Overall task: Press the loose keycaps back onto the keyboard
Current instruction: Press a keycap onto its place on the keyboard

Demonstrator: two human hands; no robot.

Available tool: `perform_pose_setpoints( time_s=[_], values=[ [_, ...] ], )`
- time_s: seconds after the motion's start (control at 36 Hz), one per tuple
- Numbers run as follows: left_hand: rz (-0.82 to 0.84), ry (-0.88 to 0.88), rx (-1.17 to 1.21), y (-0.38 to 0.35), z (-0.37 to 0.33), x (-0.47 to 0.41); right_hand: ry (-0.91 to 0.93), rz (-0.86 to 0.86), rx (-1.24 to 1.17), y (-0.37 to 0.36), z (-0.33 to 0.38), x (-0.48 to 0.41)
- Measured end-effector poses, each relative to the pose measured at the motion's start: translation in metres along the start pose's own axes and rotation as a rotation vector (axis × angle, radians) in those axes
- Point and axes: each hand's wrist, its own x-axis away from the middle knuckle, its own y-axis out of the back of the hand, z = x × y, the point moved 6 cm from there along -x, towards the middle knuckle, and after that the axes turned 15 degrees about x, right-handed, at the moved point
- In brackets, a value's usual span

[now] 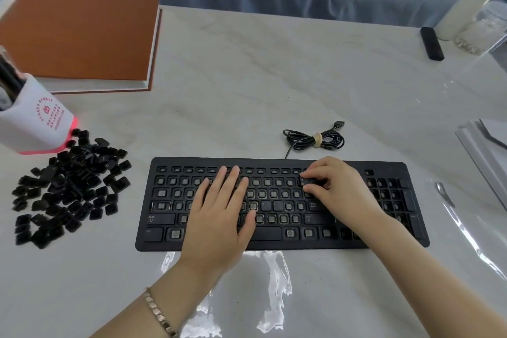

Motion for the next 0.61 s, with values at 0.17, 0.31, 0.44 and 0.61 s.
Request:
perform_pose_setpoints(
  time_s=[0.17, 0.31, 0.44, 0.61],
  values=[
    [-0.016, -0.011, 0.001, 0.001, -0.001, 0.0, -0.029, -0.03, -0.144, -0.001, -0.005, 0.0],
    [-0.019, -0.013, -0.008, 0.001, -0.001, 0.0, -0.045, -0.036, -0.224, -0.003, -0.007, -0.002],
    [-0.022, -0.017, -0.008, 0.001, -0.001, 0.0, -0.05, -0.036, -0.253, -0.005, -0.009, -0.003],
    [-0.026, -0.016, -0.008, 0.001, -0.001, 0.0, -0.045, -0.033, -0.265, -0.006, -0.01, -0.002]
  ],
)
